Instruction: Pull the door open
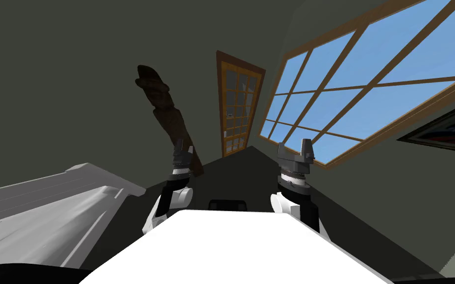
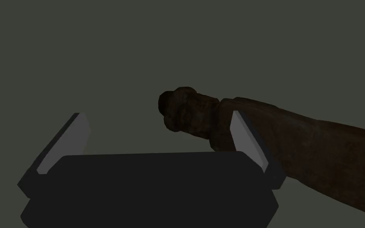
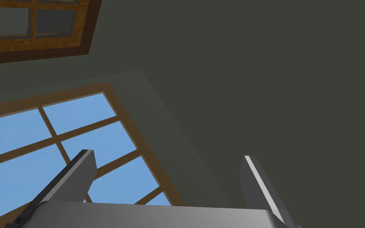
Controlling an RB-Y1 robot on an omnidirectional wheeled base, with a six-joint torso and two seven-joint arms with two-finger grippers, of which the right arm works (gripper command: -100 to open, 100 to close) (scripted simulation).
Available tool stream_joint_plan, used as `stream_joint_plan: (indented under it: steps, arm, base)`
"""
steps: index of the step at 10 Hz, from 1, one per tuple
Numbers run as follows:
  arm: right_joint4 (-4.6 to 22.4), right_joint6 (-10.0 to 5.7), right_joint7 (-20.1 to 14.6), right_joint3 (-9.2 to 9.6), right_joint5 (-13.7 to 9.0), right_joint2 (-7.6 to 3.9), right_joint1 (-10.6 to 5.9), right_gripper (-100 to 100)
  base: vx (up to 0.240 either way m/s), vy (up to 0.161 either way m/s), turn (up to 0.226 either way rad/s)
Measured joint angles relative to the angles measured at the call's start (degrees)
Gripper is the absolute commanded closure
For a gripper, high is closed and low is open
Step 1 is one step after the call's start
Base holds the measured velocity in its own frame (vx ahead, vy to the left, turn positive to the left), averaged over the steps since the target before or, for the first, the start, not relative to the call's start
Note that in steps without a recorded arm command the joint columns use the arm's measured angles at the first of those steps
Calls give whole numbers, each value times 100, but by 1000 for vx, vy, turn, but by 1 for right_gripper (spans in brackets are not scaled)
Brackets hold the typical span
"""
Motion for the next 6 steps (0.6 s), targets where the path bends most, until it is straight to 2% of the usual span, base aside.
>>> stream_joint_plan:
  steps: [1,3,6]
  arm:
    - [62,-33,39,18,34,-29,4,-100]
    - [286,-52,196,23,108,-73,-108,-100]
    - [646,-176,425,51,227,-145,-199,-100]
  base:
    - [159,14,-20]
    - [184,32,-10]
    - [167,16,-4]
